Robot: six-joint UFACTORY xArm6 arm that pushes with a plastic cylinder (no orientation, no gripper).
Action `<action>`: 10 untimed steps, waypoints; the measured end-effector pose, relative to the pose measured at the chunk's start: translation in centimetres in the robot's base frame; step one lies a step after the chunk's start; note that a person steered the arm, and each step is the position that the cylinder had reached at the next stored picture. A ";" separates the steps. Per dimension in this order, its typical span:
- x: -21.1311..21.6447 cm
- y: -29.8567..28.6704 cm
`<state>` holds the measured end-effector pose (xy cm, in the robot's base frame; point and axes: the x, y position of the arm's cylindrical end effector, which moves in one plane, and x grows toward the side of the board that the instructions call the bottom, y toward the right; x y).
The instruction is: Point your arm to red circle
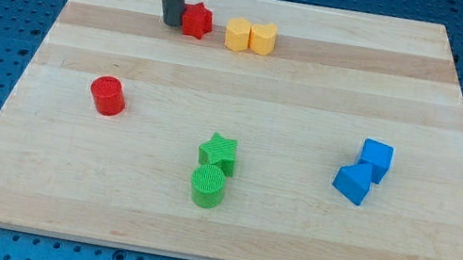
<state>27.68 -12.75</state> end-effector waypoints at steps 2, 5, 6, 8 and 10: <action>-0.1 4.0; 1.6 -4.7; 4.4 -9.0; 15.5 -13.6; 22.9 -9.2</action>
<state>50.54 -21.92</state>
